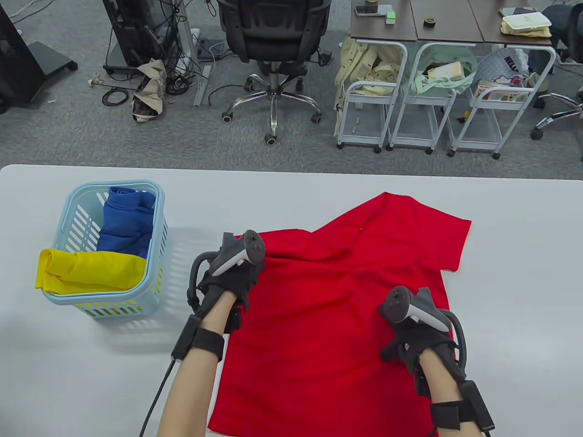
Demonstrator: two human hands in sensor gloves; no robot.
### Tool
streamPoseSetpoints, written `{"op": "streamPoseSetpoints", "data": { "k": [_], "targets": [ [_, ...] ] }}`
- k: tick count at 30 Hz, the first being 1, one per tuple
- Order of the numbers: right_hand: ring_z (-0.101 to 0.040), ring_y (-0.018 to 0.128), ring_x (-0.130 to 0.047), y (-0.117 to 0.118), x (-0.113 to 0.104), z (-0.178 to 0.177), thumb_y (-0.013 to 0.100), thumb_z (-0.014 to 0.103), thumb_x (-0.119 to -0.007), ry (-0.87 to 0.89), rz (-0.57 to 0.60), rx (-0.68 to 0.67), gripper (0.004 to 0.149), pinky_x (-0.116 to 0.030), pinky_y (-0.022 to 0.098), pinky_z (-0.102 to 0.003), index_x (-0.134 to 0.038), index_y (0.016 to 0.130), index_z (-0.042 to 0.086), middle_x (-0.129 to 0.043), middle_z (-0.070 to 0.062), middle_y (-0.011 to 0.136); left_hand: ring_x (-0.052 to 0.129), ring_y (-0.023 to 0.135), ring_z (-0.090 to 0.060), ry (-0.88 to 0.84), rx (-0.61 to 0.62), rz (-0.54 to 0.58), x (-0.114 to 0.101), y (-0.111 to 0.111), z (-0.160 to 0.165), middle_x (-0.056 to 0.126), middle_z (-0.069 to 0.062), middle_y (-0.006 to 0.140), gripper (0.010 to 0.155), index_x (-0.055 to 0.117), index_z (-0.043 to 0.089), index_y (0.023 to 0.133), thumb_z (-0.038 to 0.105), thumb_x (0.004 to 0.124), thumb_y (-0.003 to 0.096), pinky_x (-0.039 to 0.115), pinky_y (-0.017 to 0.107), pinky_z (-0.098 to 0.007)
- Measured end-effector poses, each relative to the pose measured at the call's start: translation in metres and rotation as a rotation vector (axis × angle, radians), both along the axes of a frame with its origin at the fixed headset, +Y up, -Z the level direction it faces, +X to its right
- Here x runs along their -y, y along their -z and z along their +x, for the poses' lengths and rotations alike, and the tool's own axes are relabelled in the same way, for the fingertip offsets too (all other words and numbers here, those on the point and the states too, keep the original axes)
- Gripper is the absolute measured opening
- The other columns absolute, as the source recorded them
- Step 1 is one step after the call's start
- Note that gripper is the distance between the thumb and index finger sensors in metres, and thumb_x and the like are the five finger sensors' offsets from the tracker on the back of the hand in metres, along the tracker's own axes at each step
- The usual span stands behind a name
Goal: Roll t-shirt into tight roll
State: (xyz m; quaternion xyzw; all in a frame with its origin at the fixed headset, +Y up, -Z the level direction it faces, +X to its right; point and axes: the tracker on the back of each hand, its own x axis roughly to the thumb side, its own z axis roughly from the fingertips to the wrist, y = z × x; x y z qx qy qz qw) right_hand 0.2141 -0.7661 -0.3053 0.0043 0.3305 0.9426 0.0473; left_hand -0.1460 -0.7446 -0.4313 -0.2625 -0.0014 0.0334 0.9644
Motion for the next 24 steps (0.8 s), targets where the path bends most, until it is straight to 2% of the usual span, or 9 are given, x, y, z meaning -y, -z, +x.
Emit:
{"op": "streamPoseSetpoints", "data": {
  "k": [1, 3, 7, 12, 15, 16, 17, 21, 24],
  "targets": [
    [-0.038, 0.108, -0.012, 0.000, 0.001, 0.002, 0.040, 0.048, -0.089, 0.018, -0.006, 0.004, 0.097, -0.034, 0.075, -0.057, -0.023, 0.109, 0.032, -0.009, -0.005, 0.116, 0.025, 0.117, -0.040, 0.004, -0.040, -0.090, 0.013, 0.013, -0.006, 0.038, -0.006, 0.129, 0.064, 0.019, 0.030, 0.118, 0.052, 0.031, 0.0591, 0.028, 0.078, -0.068],
    [-0.037, 0.108, -0.010, -0.001, 0.002, 0.003, 0.040, 0.048, -0.088, 0.026, -0.009, 0.005, 0.097, -0.032, 0.075, -0.057, -0.022, 0.109, 0.032, -0.008, -0.005, 0.116, 0.012, 0.115, -0.043, 0.072, -0.156, -0.152, 0.021, 0.027, -0.021, 0.012, -0.004, 0.126, 0.068, 0.008, 0.028, 0.117, 0.055, 0.026, 0.0565, 0.019, 0.076, -0.070],
    [-0.038, 0.107, -0.010, -0.001, 0.002, 0.002, 0.040, 0.048, -0.088, 0.019, -0.011, -0.002, 0.098, -0.032, 0.075, -0.057, -0.020, 0.109, 0.032, -0.007, -0.006, 0.115, 0.017, 0.116, -0.045, 0.204, -0.371, -0.163, 0.018, 0.043, -0.058, 0.020, -0.010, 0.127, 0.071, 0.004, 0.023, 0.116, 0.056, 0.025, 0.0563, 0.023, 0.077, -0.070],
    [-0.039, 0.107, -0.010, 0.000, 0.001, 0.000, 0.040, 0.048, -0.088, 0.008, -0.016, -0.016, 0.099, -0.033, 0.074, -0.058, -0.020, 0.109, 0.030, -0.007, -0.007, 0.115, 0.020, 0.115, -0.048, 0.099, -0.374, -0.164, 0.017, 0.046, -0.060, 0.019, -0.017, 0.127, 0.076, 0.004, 0.024, 0.117, 0.062, 0.027, 0.0546, 0.028, 0.078, -0.070],
    [-0.039, 0.107, -0.011, -0.001, 0.001, -0.001, 0.040, 0.048, -0.089, 0.003, -0.016, -0.024, 0.099, -0.033, 0.074, -0.058, -0.020, 0.109, 0.030, -0.007, -0.007, 0.115, 0.005, 0.108, -0.056, -0.021, -0.277, -0.265, 0.029, 0.049, -0.056, -0.004, -0.027, 0.119, 0.094, -0.002, 0.022, 0.115, 0.072, 0.045, 0.0504, 0.023, 0.076, -0.072],
    [-0.040, 0.107, -0.011, -0.002, 0.000, -0.002, 0.039, 0.048, -0.089, -0.004, -0.015, -0.033, 0.099, -0.034, 0.074, -0.058, -0.021, 0.109, 0.029, -0.008, -0.008, 0.115, -0.006, 0.104, -0.054, -0.060, -0.192, -0.313, 0.033, 0.052, -0.053, -0.015, -0.024, 0.114, 0.098, -0.010, 0.023, 0.111, 0.072, 0.050, 0.0505, 0.019, 0.076, -0.070],
    [-0.040, 0.107, -0.013, -0.002, -0.001, -0.003, 0.039, 0.048, -0.090, -0.013, -0.012, -0.042, 0.100, -0.035, 0.074, -0.058, -0.021, 0.109, 0.029, -0.009, -0.009, 0.115, -0.008, 0.103, -0.054, -0.039, -0.187, -0.308, 0.034, 0.052, -0.051, -0.018, -0.022, 0.113, 0.099, -0.011, 0.025, 0.110, 0.072, 0.052, 0.0504, 0.018, 0.075, -0.071],
    [-0.042, 0.108, -0.023, -0.004, -0.007, -0.007, 0.038, 0.047, -0.092, -0.019, 0.011, -0.056, 0.096, -0.037, 0.073, -0.058, -0.031, 0.108, 0.027, -0.018, -0.009, 0.116, -0.004, 0.107, -0.050, 0.182, -0.227, -0.189, 0.027, 0.065, -0.040, -0.013, -0.019, 0.117, 0.093, -0.005, 0.026, 0.112, 0.068, 0.048, 0.0486, 0.018, 0.077, -0.069],
    [-0.042, 0.108, -0.023, -0.003, -0.007, -0.008, 0.040, 0.045, -0.090, 0.028, 0.014, -0.067, 0.092, -0.036, 0.074, -0.059, -0.033, 0.109, 0.027, -0.019, -0.009, 0.117, 0.015, 0.113, -0.047, 0.392, -0.142, 0.131, 0.009, 0.066, -0.020, -0.002, -0.019, 0.120, 0.081, 0.010, 0.029, 0.115, 0.055, 0.059, 0.0563, 0.032, 0.080, -0.067]
  ]
}}
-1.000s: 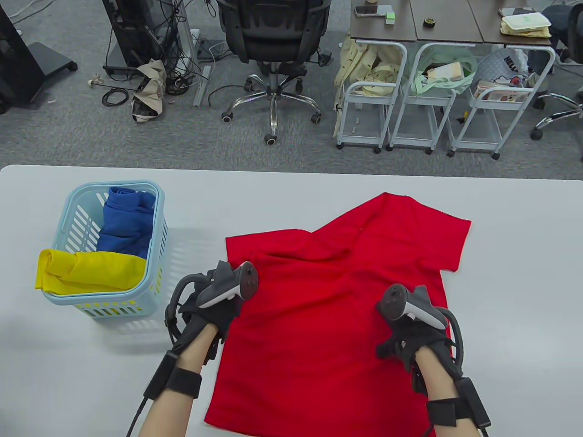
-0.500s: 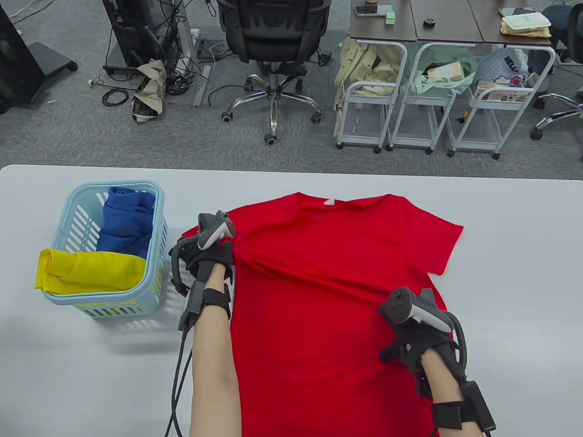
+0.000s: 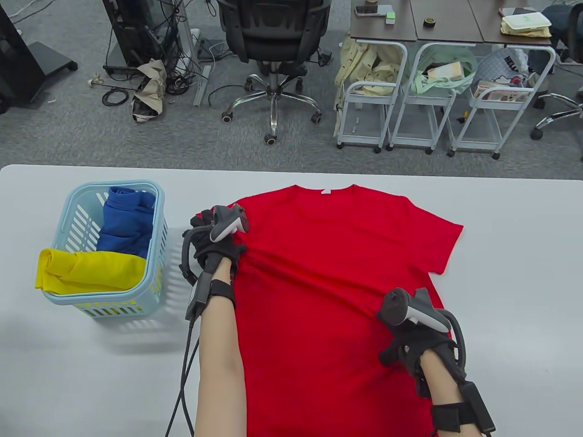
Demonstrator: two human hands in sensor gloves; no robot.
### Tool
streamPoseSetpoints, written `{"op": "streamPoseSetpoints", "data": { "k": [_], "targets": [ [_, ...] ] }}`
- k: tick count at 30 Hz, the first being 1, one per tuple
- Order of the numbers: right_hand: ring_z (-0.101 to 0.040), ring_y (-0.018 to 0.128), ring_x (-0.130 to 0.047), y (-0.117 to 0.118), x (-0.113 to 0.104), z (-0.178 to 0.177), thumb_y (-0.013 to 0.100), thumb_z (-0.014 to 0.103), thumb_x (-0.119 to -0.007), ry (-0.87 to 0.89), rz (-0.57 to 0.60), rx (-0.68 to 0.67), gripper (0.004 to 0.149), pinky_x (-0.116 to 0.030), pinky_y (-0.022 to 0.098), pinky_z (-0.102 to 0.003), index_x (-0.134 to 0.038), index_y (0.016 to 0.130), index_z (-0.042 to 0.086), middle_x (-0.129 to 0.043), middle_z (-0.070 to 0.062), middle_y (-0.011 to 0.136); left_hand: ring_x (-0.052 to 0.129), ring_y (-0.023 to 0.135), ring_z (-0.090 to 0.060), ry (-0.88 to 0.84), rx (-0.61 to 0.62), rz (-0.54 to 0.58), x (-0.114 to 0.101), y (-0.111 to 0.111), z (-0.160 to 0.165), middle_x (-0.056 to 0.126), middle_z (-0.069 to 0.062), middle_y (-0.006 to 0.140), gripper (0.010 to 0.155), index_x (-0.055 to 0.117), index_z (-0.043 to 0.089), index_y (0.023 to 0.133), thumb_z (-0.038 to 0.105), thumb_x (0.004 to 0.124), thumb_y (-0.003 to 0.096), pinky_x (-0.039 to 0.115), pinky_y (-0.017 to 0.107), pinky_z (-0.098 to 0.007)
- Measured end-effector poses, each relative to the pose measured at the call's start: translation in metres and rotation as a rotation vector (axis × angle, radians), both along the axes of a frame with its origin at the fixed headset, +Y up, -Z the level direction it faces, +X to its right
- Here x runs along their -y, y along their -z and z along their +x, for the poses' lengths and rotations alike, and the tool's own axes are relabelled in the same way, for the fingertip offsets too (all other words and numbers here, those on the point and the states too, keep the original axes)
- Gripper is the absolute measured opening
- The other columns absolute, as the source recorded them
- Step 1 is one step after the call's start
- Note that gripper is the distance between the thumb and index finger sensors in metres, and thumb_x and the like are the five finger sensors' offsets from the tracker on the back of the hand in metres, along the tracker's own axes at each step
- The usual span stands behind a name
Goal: Roll t-shirt into tight roll
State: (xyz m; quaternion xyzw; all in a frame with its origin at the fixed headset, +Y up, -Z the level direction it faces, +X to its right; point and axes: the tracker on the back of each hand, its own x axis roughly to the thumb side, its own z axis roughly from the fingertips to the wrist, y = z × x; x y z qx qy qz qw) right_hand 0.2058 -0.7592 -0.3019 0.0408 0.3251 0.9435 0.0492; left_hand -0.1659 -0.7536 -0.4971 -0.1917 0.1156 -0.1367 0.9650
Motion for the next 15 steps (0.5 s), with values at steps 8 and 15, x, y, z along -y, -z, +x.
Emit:
{"op": "streamPoseSetpoints", "data": {
  "k": [8, 15],
  "targets": [
    [-0.043, 0.108, -0.039, 0.006, -0.012, 0.006, 0.049, 0.040, -0.081, 0.105, 0.056, 0.022, 0.072, -0.043, 0.073, -0.057, -0.045, 0.109, 0.023, -0.033, -0.014, 0.117, 0.031, 0.114, -0.046, -0.220, 0.220, -0.015, -0.026, -0.048, 0.039, 0.017, -0.018, 0.125, 0.076, 0.025, 0.027, 0.118, 0.060, 0.053, 0.0555, 0.042, 0.079, -0.065],
    [-0.045, 0.106, -0.023, 0.005, -0.016, 0.030, 0.055, 0.044, -0.069, 0.043, 0.120, 0.157, 0.074, -0.033, 0.074, -0.057, -0.028, 0.111, 0.018, -0.015, -0.018, 0.115, 0.032, 0.115, -0.045, -0.090, 0.434, -0.245, 0.007, -0.141, 0.055, 0.017, -0.017, 0.125, 0.082, 0.021, 0.027, 0.118, 0.061, 0.060, 0.0543, 0.040, 0.079, -0.066]
  ]
}}
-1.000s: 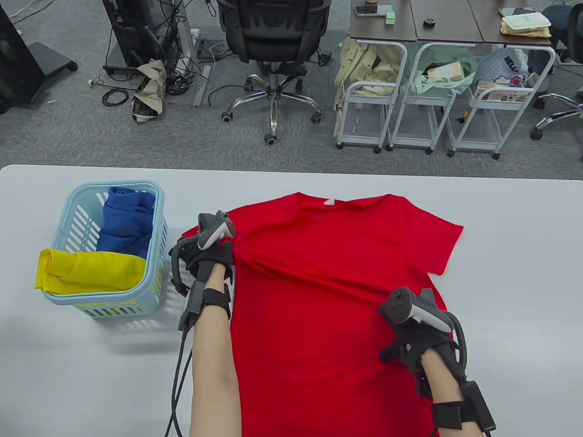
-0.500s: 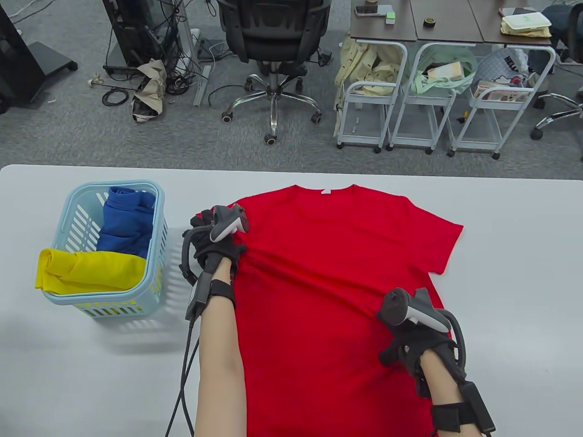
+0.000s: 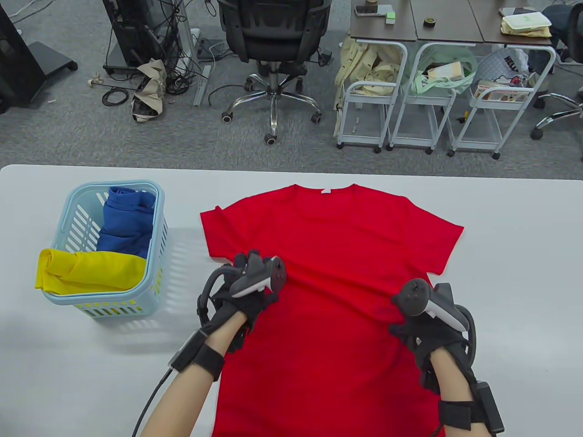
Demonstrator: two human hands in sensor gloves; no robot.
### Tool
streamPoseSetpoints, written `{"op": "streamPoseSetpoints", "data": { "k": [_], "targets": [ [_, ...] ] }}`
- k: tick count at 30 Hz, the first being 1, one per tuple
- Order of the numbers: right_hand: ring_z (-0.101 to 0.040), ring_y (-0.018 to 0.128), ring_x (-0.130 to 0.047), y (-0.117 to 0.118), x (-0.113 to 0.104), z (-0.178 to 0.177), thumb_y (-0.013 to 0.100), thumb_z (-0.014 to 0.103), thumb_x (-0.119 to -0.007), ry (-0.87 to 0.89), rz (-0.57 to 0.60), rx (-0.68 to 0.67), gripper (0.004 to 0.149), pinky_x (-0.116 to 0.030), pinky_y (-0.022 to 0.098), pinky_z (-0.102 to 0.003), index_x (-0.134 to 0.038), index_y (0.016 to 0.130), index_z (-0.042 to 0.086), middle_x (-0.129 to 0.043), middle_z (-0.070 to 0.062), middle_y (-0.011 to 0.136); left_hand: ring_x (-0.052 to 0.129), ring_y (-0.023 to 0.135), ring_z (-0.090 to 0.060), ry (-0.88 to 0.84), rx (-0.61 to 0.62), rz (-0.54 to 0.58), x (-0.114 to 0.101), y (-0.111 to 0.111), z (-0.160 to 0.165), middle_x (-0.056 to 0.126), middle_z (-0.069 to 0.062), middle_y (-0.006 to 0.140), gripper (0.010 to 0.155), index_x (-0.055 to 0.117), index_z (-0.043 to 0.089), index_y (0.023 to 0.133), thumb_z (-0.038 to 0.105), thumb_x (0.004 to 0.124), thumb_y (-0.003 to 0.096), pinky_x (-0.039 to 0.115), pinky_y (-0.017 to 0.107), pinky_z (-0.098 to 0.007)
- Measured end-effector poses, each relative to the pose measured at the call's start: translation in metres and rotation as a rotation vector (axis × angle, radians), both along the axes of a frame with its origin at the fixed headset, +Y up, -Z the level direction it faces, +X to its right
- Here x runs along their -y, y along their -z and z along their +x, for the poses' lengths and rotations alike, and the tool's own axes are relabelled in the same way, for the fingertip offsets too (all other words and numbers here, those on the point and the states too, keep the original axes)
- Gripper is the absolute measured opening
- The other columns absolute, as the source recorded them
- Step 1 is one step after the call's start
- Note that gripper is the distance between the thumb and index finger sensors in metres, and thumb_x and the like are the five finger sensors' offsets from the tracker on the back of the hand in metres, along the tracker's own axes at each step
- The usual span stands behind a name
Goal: Roll t-shirt into tight roll
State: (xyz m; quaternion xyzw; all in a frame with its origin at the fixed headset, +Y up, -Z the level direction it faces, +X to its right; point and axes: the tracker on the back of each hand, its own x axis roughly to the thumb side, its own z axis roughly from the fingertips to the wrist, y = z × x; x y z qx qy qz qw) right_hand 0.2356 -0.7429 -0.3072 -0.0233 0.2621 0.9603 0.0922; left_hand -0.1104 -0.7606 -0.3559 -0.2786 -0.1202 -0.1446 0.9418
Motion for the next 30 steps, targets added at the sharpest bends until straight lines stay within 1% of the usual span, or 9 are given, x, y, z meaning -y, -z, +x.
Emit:
{"op": "streamPoseSetpoints", "data": {
  "k": [1, 2, 5, 8, 10, 14, 16, 18, 30],
  "targets": [
    [-0.046, 0.106, -0.021, 0.000, 0.003, 0.002, 0.055, 0.045, -0.066, 0.025, -0.014, 0.009, 0.075, -0.032, 0.074, -0.057, -0.026, 0.111, 0.017, -0.013, -0.019, 0.114, 0.033, 0.116, -0.043, 0.068, 0.024, -0.091, 0.010, -0.011, -0.006, 0.019, -0.014, 0.125, 0.075, 0.014, 0.027, 0.116, 0.058, 0.047, 0.0562, 0.041, 0.079, -0.065],
    [-0.047, 0.105, -0.019, 0.000, 0.006, 0.002, 0.056, 0.045, -0.066, 0.041, -0.026, 0.011, 0.076, -0.031, 0.074, -0.057, -0.023, 0.111, 0.016, -0.010, -0.019, 0.113, 0.029, 0.115, -0.044, 0.043, -0.015, -0.082, 0.010, -0.018, -0.013, 0.010, -0.015, 0.124, 0.076, 0.006, 0.027, 0.114, 0.060, 0.040, 0.0556, 0.044, 0.080, -0.063],
    [-0.048, 0.104, -0.016, 0.000, 0.008, 0.000, 0.056, 0.046, -0.066, 0.002, -0.035, 0.009, 0.078, -0.029, 0.074, -0.058, -0.019, 0.111, 0.016, -0.007, -0.020, 0.113, 0.041, 0.116, -0.042, -0.083, -0.051, -0.023, 0.001, -0.031, -0.028, 0.027, -0.013, 0.127, 0.074, 0.027, 0.030, 0.117, 0.059, 0.056, 0.0554, 0.044, 0.079, -0.064],
    [-0.047, 0.106, -0.012, 0.003, 0.005, -0.008, 0.056, 0.046, -0.066, -0.024, -0.024, -0.009, 0.081, -0.028, 0.074, -0.059, -0.013, 0.111, 0.017, -0.002, -0.018, 0.113, 0.039, 0.116, -0.042, -0.101, -0.071, 0.028, -0.006, -0.033, -0.039, 0.027, -0.014, 0.127, 0.075, 0.025, 0.029, 0.118, 0.061, 0.052, 0.0555, 0.044, 0.080, -0.064],
    [-0.045, 0.107, -0.011, 0.004, 0.004, -0.016, 0.055, 0.046, -0.066, -0.038, -0.030, -0.028, 0.082, -0.028, 0.075, -0.058, -0.013, 0.112, 0.019, -0.003, -0.016, 0.114, 0.033, 0.116, -0.044, -0.150, -0.119, 0.034, -0.005, -0.026, -0.046, 0.020, -0.015, 0.127, 0.077, 0.019, 0.029, 0.118, 0.063, 0.047, 0.0553, 0.041, 0.080, -0.065],
    [-0.043, 0.107, -0.009, 0.014, 0.015, -0.025, 0.056, 0.046, -0.060, -0.084, -0.095, -0.037, 0.078, -0.028, 0.075, -0.057, -0.012, 0.112, 0.021, -0.004, -0.014, 0.114, 0.016, 0.114, -0.045, -0.148, -0.197, -0.069, 0.014, -0.005, -0.053, 0.007, -0.013, 0.125, 0.079, 0.006, 0.031, 0.115, 0.067, 0.039, 0.0536, 0.033, 0.079, -0.067],
    [-0.043, 0.107, -0.012, 0.020, 0.026, -0.021, 0.057, 0.047, -0.057, -0.129, -0.168, -0.015, 0.074, -0.031, 0.075, -0.057, -0.015, 0.112, 0.020, -0.008, -0.015, 0.114, 0.008, 0.113, -0.042, -0.090, -0.223, -0.094, 0.024, 0.004, -0.055, -0.007, -0.007, 0.120, 0.079, -0.004, 0.032, 0.111, 0.069, 0.032, 0.0511, 0.021, 0.076, -0.070],
    [-0.041, 0.105, -0.005, 0.026, 0.030, -0.014, 0.057, 0.048, -0.055, -0.136, -0.190, -0.003, 0.075, -0.029, 0.075, -0.056, -0.007, 0.109, 0.024, 0.001, -0.011, 0.111, 0.008, 0.113, -0.043, -0.118, -0.235, -0.081, 0.025, 0.012, -0.055, -0.006, -0.007, 0.120, 0.079, -0.003, 0.032, 0.111, 0.069, 0.032, 0.0506, 0.021, 0.076, -0.071],
    [-0.033, 0.107, -0.002, 0.074, 0.026, 0.032, 0.056, 0.047, -0.063, -0.108, -0.263, 0.095, 0.079, -0.021, 0.076, -0.056, -0.007, 0.107, 0.029, 0.003, -0.005, 0.111, 0.001, 0.110, -0.043, -0.113, -0.247, -0.120, 0.026, 0.052, -0.019, -0.011, -0.007, 0.117, 0.078, -0.007, 0.032, 0.109, 0.069, 0.030, 0.0503, 0.022, 0.078, -0.068]
  ]
}}
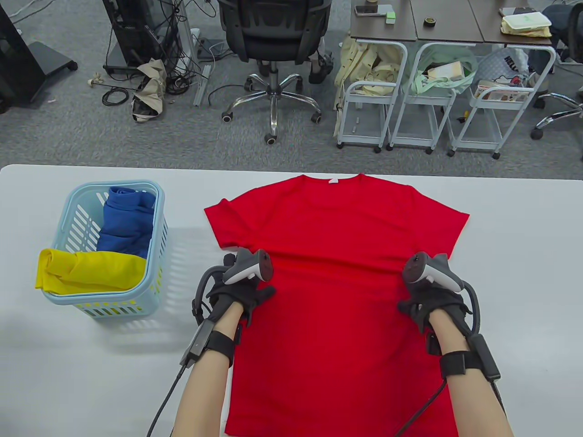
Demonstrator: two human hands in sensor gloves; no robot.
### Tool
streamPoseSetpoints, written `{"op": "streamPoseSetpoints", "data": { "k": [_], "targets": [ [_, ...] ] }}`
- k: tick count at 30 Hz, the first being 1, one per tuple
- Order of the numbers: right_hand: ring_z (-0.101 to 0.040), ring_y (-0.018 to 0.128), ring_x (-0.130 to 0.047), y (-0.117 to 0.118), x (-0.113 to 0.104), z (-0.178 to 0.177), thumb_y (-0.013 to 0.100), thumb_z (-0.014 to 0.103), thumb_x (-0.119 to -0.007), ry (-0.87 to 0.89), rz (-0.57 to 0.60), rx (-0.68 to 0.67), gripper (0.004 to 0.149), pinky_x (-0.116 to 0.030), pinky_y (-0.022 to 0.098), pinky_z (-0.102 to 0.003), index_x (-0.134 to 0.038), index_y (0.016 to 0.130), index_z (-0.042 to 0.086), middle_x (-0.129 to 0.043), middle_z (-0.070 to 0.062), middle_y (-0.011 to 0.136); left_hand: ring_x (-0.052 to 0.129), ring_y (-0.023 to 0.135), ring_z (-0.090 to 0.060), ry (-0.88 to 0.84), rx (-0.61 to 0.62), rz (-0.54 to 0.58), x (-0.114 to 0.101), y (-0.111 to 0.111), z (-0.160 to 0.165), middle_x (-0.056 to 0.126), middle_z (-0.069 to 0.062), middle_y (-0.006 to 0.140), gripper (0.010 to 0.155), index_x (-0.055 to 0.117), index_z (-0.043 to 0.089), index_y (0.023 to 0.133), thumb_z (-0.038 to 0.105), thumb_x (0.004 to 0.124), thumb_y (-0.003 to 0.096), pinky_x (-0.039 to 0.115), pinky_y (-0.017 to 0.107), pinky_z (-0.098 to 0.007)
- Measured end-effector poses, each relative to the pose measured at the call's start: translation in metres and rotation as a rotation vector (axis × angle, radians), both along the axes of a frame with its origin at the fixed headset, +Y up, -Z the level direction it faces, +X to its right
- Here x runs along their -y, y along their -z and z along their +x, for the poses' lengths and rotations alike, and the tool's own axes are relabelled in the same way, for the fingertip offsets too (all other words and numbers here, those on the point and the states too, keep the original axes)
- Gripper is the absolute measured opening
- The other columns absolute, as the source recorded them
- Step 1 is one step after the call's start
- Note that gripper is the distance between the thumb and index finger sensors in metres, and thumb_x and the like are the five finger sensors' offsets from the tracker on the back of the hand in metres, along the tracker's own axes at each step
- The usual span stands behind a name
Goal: Roll t-shirt into tight roll
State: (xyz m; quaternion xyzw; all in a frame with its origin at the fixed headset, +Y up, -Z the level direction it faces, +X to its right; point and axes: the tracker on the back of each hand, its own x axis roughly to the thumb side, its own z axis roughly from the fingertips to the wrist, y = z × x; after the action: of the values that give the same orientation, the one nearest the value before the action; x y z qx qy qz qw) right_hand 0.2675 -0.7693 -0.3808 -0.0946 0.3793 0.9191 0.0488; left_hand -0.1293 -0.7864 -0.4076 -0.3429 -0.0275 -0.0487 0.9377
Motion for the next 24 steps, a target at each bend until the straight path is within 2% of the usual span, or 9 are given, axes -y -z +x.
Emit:
{"op": "streamPoseSetpoints", "data": {
  "k": [3, 8, 11, 14, 16, 20, 24],
  "targets": [
    [-0.033, 0.107, -0.002, 0.005, 0.000, 0.009, 0.055, 0.046, -0.064, -0.006, 0.000, 0.014, 0.079, -0.019, 0.076, -0.056, -0.007, 0.107, 0.029, 0.002, -0.005, 0.111, -0.001, 0.109, -0.043, -0.040, 0.007, 0.045, 0.005, 0.003, 0.005, -0.012, -0.007, 0.117, 0.077, -0.006, 0.032, 0.108, 0.068, 0.027, 0.0492, 0.020, 0.077, -0.068],
    [-0.034, 0.108, -0.005, 0.007, -0.001, 0.008, 0.055, 0.046, -0.064, -0.049, 0.021, 0.009, 0.078, -0.019, 0.076, -0.057, -0.008, 0.108, 0.029, 0.000, -0.006, 0.112, 0.000, 0.109, -0.043, -0.020, 0.012, 0.022, 0.003, 0.007, 0.010, -0.012, -0.007, 0.116, 0.077, -0.007, 0.032, 0.108, 0.068, 0.028, 0.0497, 0.021, 0.077, -0.067],
    [-0.037, 0.110, -0.009, 0.002, -0.003, 0.002, 0.056, 0.046, -0.060, -0.125, 0.053, -0.010, 0.075, -0.020, 0.075, -0.058, -0.011, 0.109, 0.028, -0.004, -0.008, 0.115, -0.002, 0.108, -0.043, -0.004, 0.032, 0.006, 0.004, 0.003, 0.009, -0.015, -0.007, 0.114, 0.075, -0.010, 0.032, 0.106, 0.066, 0.024, 0.0492, 0.020, 0.077, -0.067],
    [-0.038, 0.109, -0.005, -0.007, -0.003, -0.005, 0.057, 0.047, -0.055, -0.203, 0.079, -0.045, 0.072, -0.019, 0.075, -0.059, -0.009, 0.110, 0.028, -0.002, -0.009, 0.115, -0.001, 0.109, -0.042, -0.015, 0.027, 0.018, 0.002, -0.005, 0.004, -0.013, -0.007, 0.115, 0.075, -0.008, 0.031, 0.107, 0.065, 0.026, 0.0501, 0.020, 0.077, -0.067],
    [-0.039, 0.109, -0.006, -0.015, -0.004, -0.011, 0.057, 0.043, -0.053, -0.213, 0.111, -0.053, 0.069, -0.020, 0.075, -0.059, -0.011, 0.110, 0.027, -0.002, -0.010, 0.114, 0.000, 0.109, -0.042, 0.000, 0.048, 0.038, -0.003, -0.009, 0.000, -0.012, -0.008, 0.116, 0.075, -0.008, 0.031, 0.108, 0.065, 0.027, 0.0505, 0.020, 0.078, -0.067],
    [-0.040, 0.109, -0.009, -0.031, -0.012, -0.038, 0.058, 0.041, -0.053, -0.164, 0.171, -0.128, 0.068, -0.024, 0.075, -0.059, -0.014, 0.111, 0.025, -0.006, -0.011, 0.115, 0.002, 0.111, -0.043, 0.014, 0.043, 0.054, -0.014, -0.009, -0.010, -0.011, -0.009, 0.117, 0.075, -0.005, 0.031, 0.110, 0.065, 0.029, 0.0520, 0.022, 0.078, -0.068],
    [-0.041, 0.109, -0.011, -0.055, -0.024, -0.086, 0.057, 0.045, -0.055, -0.100, 0.195, -0.307, 0.071, -0.027, 0.075, -0.059, -0.014, 0.112, 0.026, -0.007, -0.012, 0.116, 0.005, 0.112, -0.043, 0.025, 0.025, 0.059, -0.019, -0.001, -0.018, -0.011, -0.008, 0.117, 0.075, -0.004, 0.032, 0.110, 0.064, 0.030, 0.0528, 0.024, 0.079, -0.068]
  ]
}}
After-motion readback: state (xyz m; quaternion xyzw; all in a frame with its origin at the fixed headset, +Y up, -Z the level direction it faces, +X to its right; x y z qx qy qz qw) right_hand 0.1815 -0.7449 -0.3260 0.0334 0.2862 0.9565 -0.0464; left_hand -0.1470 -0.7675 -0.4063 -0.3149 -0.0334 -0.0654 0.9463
